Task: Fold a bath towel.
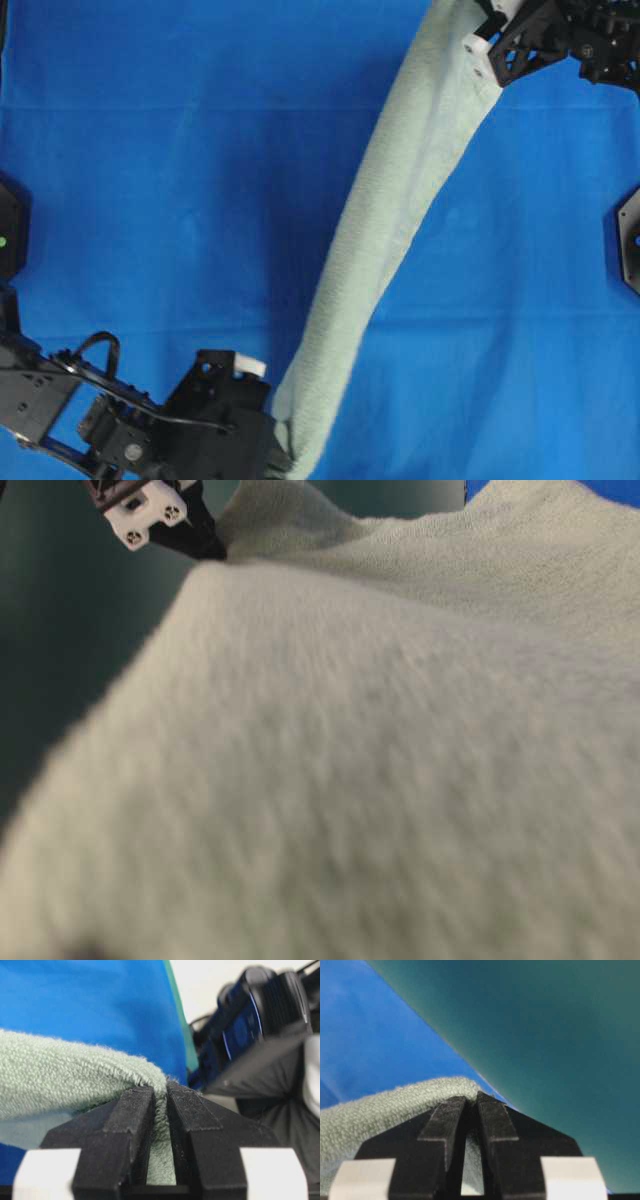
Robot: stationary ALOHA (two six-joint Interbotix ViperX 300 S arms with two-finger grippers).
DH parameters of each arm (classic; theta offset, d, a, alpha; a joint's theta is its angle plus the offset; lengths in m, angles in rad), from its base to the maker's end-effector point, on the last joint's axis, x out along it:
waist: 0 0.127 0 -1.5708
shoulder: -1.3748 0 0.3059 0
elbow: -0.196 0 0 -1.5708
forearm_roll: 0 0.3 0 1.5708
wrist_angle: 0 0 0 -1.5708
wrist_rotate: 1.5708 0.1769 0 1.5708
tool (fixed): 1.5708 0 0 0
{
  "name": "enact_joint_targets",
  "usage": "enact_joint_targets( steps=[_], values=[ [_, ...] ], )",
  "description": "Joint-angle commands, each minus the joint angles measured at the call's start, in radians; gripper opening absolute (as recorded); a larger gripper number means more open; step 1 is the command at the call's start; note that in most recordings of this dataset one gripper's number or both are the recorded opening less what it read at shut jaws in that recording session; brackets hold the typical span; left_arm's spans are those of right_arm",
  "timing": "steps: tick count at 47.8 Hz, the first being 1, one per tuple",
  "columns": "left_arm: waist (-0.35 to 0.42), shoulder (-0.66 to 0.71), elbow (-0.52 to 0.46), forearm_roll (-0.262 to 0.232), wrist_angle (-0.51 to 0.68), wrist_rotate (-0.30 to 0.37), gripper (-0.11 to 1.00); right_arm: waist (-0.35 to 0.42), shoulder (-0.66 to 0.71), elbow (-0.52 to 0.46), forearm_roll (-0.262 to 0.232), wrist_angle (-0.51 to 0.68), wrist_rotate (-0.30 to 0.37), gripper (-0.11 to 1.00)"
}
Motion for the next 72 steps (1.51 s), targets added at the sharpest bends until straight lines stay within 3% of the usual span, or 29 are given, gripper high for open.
enact_joint_targets(
  steps=[1, 16, 21, 28, 33, 40, 47, 58, 72],
  values=[
    [-0.014, 0.008, -0.074, -0.005, -0.003, 0.012, 0.09, 0.008, -0.067, 0.000, -0.008, 0.094, -0.003, 0.09],
    [-0.003, 0.087, -0.212, -0.005, 0.009, 0.103, 0.08, 0.380, -0.334, 0.051, -0.009, 0.508, 0.003, 0.09],
    [-0.002, 0.087, -0.216, -0.005, 0.017, 0.115, 0.08, 0.426, -0.322, 0.044, -0.017, 0.594, 0.006, 0.09],
    [0.037, 0.041, -0.140, -0.012, 0.071, 0.084, 0.08, 0.367, -0.235, 0.043, -0.028, 0.563, -0.002, 0.09],
    [0.081, -0.031, -0.011, -0.012, 0.072, -0.005, 0.08, 0.273, -0.130, 0.029, -0.020, 0.472, -0.006, 0.09],
    [0.153, -0.129, 0.196, -0.011, 0.046, -0.133, 0.08, 0.121, 0.026, -0.002, -0.009, 0.276, -0.026, 0.09],
    [0.210, -0.199, 0.403, -0.012, -0.051, -0.207, 0.08, -0.012, 0.186, -0.046, -0.008, 0.041, -0.057, 0.09],
    [0.288, -0.230, 0.624, -0.015, -0.209, -0.255, 0.08, -0.133, 0.416, -0.137, -0.012, -0.245, -0.124, 0.09],
    [0.344, -0.222, 0.710, -0.014, -0.299, -0.250, 0.08, -0.173, 0.543, -0.179, -0.014, -0.344, -0.189, 0.09]
  ],
)
